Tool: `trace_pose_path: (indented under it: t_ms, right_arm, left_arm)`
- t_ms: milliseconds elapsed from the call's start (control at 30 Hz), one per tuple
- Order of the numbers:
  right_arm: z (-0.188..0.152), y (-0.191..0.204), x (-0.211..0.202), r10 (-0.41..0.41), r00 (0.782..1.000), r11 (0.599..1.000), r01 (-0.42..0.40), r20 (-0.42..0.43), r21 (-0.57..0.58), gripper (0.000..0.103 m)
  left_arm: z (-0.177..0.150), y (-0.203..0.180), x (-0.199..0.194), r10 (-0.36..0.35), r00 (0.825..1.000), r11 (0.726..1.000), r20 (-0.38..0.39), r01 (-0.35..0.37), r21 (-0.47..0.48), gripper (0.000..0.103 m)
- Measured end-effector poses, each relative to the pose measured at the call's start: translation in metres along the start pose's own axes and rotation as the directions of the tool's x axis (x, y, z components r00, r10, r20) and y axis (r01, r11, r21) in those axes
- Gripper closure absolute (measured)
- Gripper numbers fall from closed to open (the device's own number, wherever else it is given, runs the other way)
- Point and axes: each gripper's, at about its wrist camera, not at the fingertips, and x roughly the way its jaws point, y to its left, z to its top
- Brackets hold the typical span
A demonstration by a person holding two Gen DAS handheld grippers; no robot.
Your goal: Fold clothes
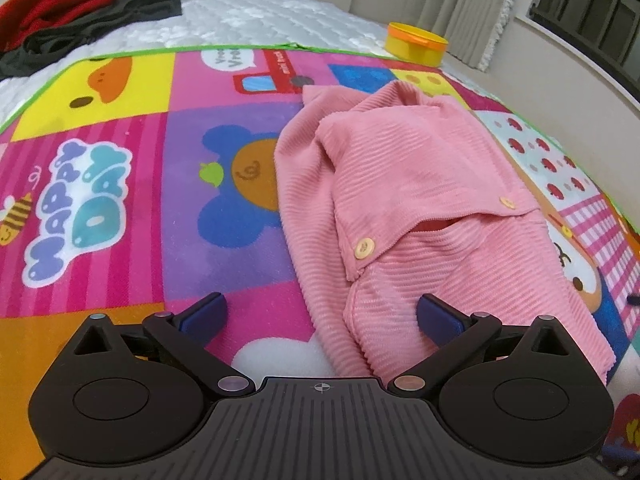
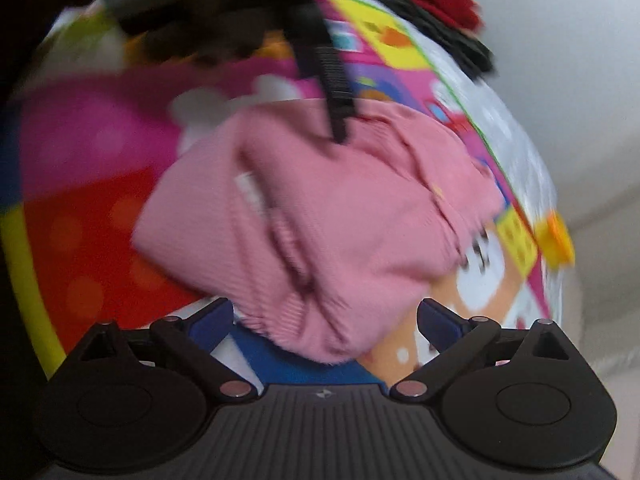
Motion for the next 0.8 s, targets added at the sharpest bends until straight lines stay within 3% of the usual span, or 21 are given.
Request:
trace_pose_path:
  t_ms: [67,100,167,233,300,400,433,467,533,567,800]
  right_arm:
    - [0.006,0.006,0.007,-0.023,1.0,0.999,0.023,0.016,-0.024,0.015]
    - [0.011,0.003,0.01,-0.021,1.0,1.0,0.021,0.023,0.005,0.023]
    - [0.021,-0.011,0.015,0.015,0.999,0.991,-0.019,0.033,0.131,0.044]
    - [0.026,-0.031,0.016,0.073,0.996,0.953,-0.084,0.048,0.291,0.049]
    - [0.025,-0.054,0.016,0.134,0.988,0.874,-0.157,0.083,0.46,0.05]
    - [0.012,-0.08,0.017,0.228,0.961,0.693,-0.273,0.157,0.667,0.05]
    - [0.01,-0.081,0.018,0.257,0.951,0.655,-0.302,0.172,0.693,0.048]
    - [0.01,-0.074,0.017,0.275,0.947,0.664,-0.311,0.165,0.679,0.048]
    - [0.017,-0.058,0.014,0.288,0.948,0.739,-0.311,0.138,0.597,0.041]
    - [0.018,-0.056,0.011,0.28,0.95,0.754,-0.307,0.139,0.581,0.039]
    - [0.018,-0.065,-0.003,0.184,0.964,0.783,-0.261,0.19,0.565,0.033]
  left_arm:
    - [0.0,0.0,0.0,0.001,1.0,1.0,-0.001,-0.001,0.001,0.0]
    - [0.0,0.0,0.0,0.0,1.0,1.0,-0.002,0.0,0.0,0.0]
    - [0.0,0.0,0.0,-0.002,1.0,1.0,-0.003,0.002,-0.004,0.0]
    - [0.001,0.002,-0.001,-0.008,1.0,1.0,-0.003,0.008,-0.013,0.0]
    - [0.002,0.004,-0.001,-0.015,1.0,0.999,-0.003,0.015,-0.03,0.0]
    - [0.004,0.009,-0.002,-0.032,0.999,0.997,-0.002,0.032,-0.067,0.0]
    - [0.005,0.01,-0.002,-0.037,0.999,0.996,-0.001,0.037,-0.078,0.0]
    - [0.005,0.012,-0.003,-0.042,0.999,0.995,0.0,0.042,-0.088,0.0]
    - [0.005,0.013,-0.003,-0.046,0.999,0.994,-0.001,0.046,-0.096,0.0]
    - [0.005,0.012,-0.003,-0.044,0.999,0.995,-0.002,0.044,-0.093,0.0]
    - [0.005,0.013,-0.003,-0.043,0.999,0.995,-0.004,0.042,-0.091,0.0]
